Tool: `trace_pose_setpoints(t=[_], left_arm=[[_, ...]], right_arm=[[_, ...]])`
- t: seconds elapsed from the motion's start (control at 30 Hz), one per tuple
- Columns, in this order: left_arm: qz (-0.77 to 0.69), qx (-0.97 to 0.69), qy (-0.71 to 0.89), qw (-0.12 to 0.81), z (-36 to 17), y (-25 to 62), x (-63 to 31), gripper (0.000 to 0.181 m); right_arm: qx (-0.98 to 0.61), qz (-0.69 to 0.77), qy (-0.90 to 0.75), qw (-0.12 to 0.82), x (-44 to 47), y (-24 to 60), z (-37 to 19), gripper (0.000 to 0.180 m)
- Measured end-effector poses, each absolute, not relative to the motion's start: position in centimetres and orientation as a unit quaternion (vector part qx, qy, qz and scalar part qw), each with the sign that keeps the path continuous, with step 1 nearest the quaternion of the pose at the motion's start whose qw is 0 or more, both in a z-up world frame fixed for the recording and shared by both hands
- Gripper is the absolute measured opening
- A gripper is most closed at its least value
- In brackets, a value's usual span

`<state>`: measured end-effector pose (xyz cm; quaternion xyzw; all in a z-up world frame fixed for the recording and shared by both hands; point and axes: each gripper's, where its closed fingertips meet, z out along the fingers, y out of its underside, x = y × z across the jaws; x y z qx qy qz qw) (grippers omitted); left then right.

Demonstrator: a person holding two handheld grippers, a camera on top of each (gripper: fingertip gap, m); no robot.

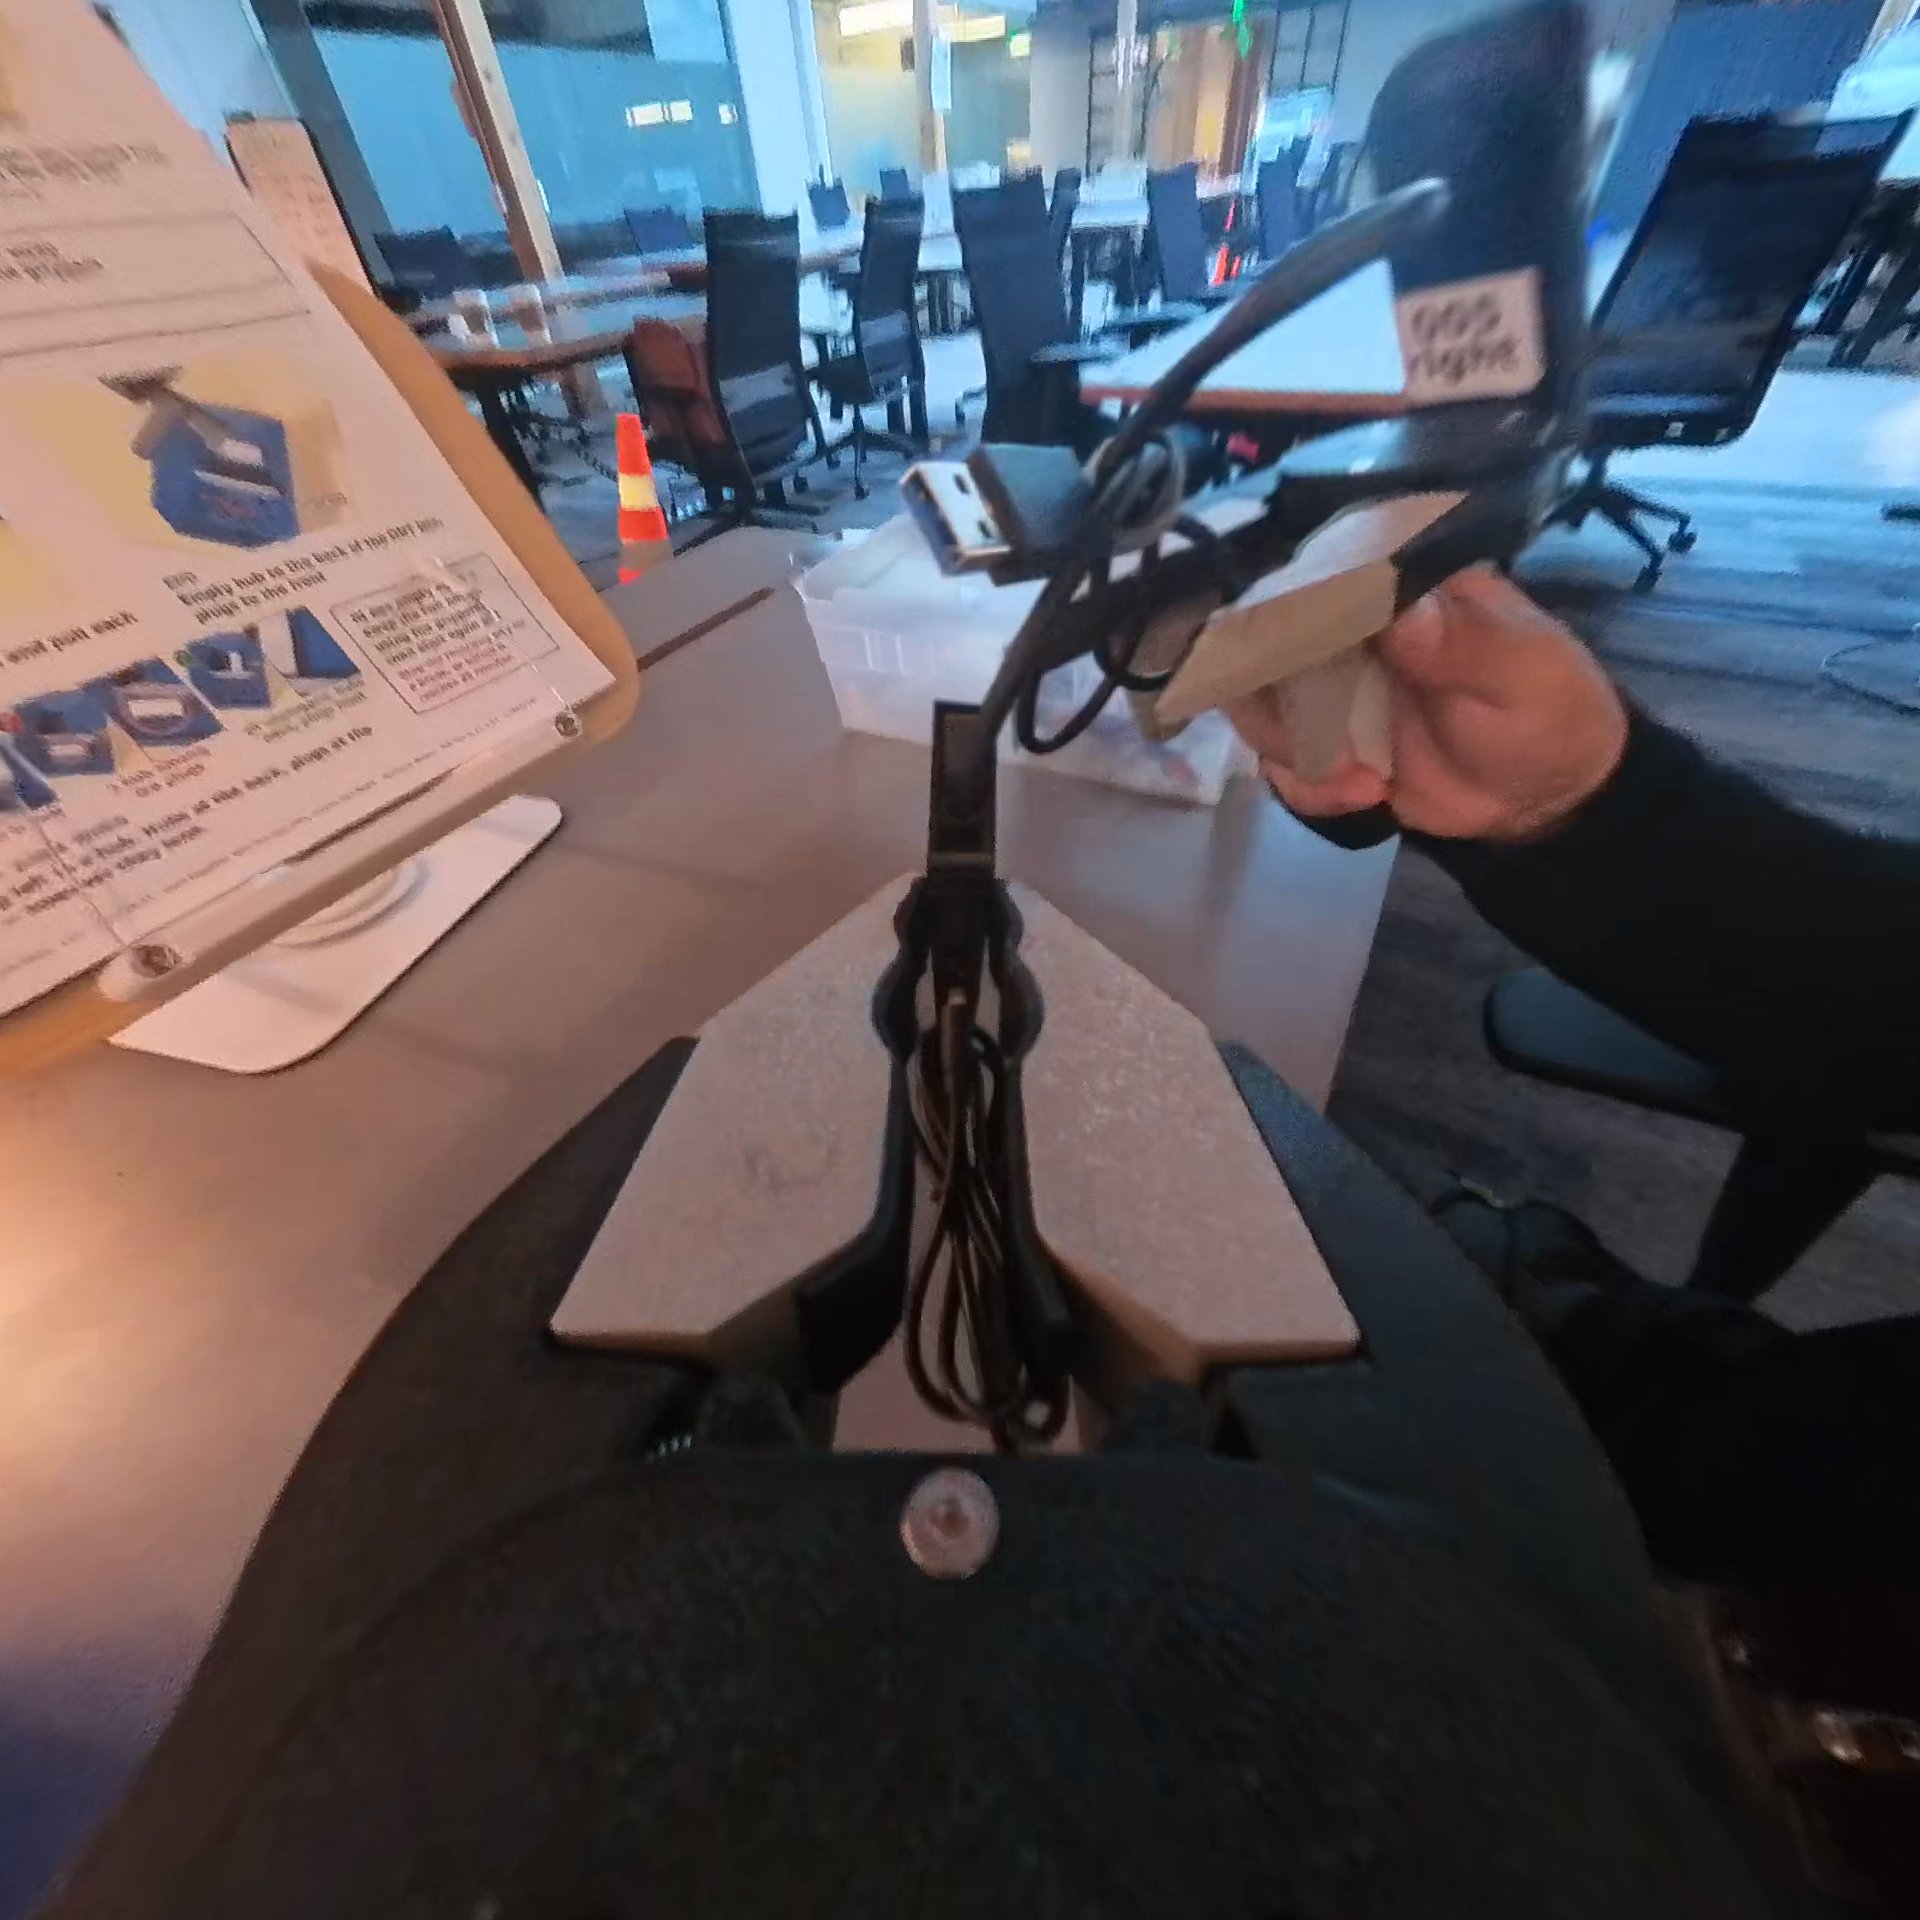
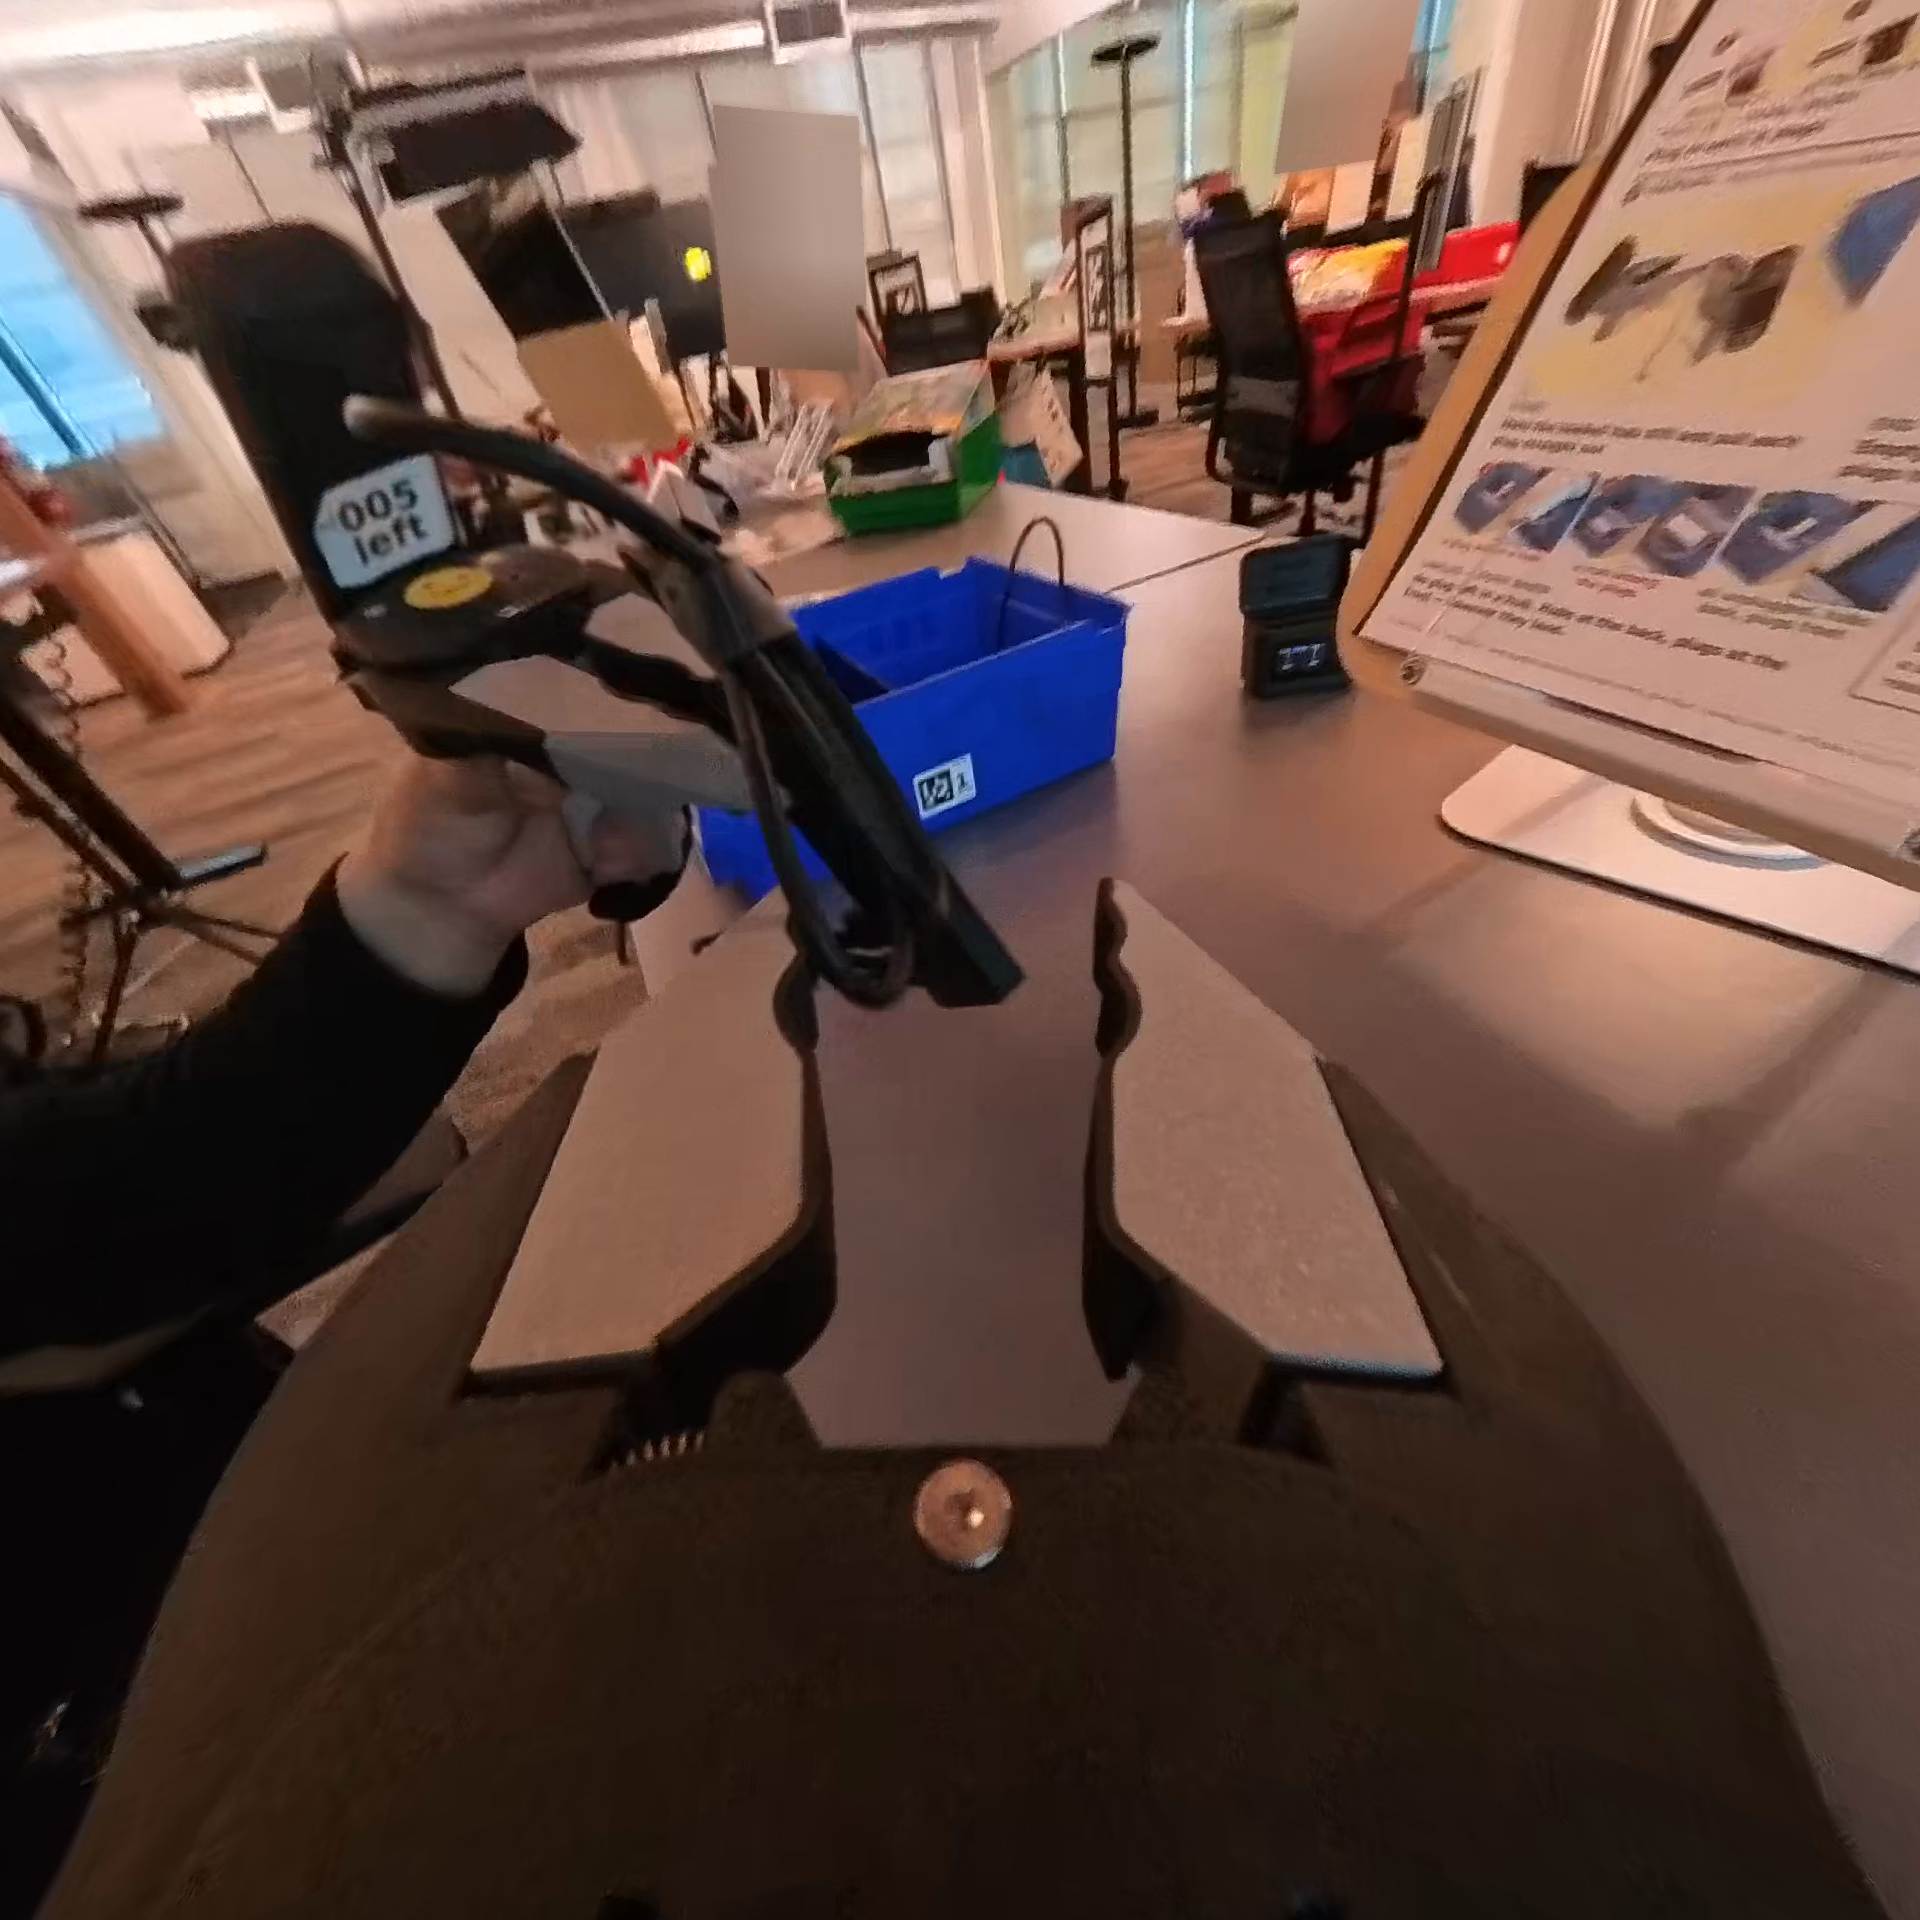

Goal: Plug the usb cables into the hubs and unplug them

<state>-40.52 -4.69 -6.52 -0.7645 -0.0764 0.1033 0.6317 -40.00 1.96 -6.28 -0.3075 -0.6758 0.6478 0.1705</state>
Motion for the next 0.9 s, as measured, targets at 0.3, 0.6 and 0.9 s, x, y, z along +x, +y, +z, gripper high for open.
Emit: trace_pose_setpoints(t=[0.3, 0.6, 0.9], left_arm=[[0.072, -0.721, -0.075, 0.685, -3.3, -6.8, -38.6, 0.008], [-0.037, -0.684, -0.049, 0.727, -2.9, -4.3, -36.2, 0.008], [-0.032, -0.719, -0.084, 0.689, -4.9, -4.5, -38.0, 0.017]], right_arm=[[-0.233, 0.649, -0.715, 0.113, -36.6, -0.3, -6.8, 0.059], [-0.187, 0.608, -0.763, 0.115, -36.0, -3.2, -9.9, 0.038], [-0.215, 0.643, -0.733, -0.06, -34.7, -1.9, -9.6, 0.008]])
